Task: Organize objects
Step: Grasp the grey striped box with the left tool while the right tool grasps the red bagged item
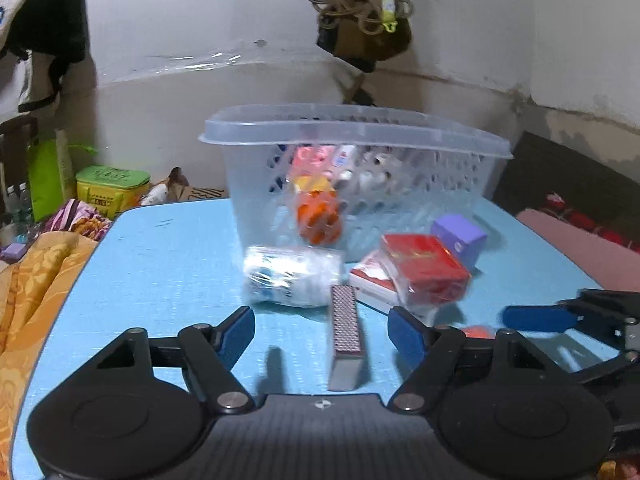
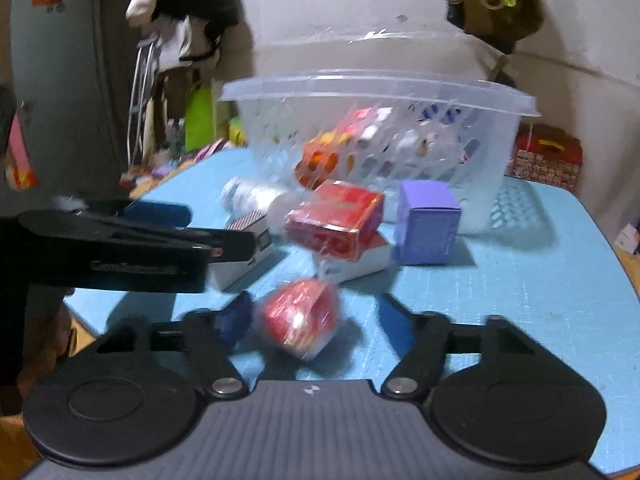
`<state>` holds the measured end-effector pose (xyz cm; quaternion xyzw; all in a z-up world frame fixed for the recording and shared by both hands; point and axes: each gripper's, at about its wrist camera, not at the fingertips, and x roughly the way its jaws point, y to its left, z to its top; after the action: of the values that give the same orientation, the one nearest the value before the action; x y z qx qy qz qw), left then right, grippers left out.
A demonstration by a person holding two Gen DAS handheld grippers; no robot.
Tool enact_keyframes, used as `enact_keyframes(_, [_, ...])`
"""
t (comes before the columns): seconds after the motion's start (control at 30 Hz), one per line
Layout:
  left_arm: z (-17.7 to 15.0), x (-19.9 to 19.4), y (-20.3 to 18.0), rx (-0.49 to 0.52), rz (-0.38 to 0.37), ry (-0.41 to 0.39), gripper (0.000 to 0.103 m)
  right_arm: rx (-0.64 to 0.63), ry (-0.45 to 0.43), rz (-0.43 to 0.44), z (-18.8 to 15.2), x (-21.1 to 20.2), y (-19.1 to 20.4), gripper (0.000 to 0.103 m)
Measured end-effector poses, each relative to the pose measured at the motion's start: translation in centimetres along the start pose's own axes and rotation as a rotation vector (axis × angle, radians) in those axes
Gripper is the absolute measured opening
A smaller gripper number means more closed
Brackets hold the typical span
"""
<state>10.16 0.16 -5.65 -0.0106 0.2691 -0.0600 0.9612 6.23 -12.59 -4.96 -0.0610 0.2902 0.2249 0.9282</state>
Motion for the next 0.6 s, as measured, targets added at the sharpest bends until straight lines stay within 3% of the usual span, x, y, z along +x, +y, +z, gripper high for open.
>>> enact_keyframes(0.37, [-0.7,1.2,-1.1,0.041,0.052,0.031,0.075,0.062,-0.018,0.002,0.2,-1.9,-3.4,0.052])
enact_keyframes(0.43, [-0.7,1.5,-1.5,0.055,0.054,0.039,0.064,0.078,-0.031,0.006,0.5,-2.2,-3.8,0.052])
enact_keyframes(0.5, [-0.7,1.9,-1.7,0.063,0.059,0.053,0.032,0.086,-0.047,0.010,0.8,-2.7,-3.9,0.052])
enact_keyframes(0.6, [-0.8,1.7,-1.9,0.074,0.060,0.050,0.020,0.071,-0.069,0.007,1.0,-3.0,-3.8,0.052])
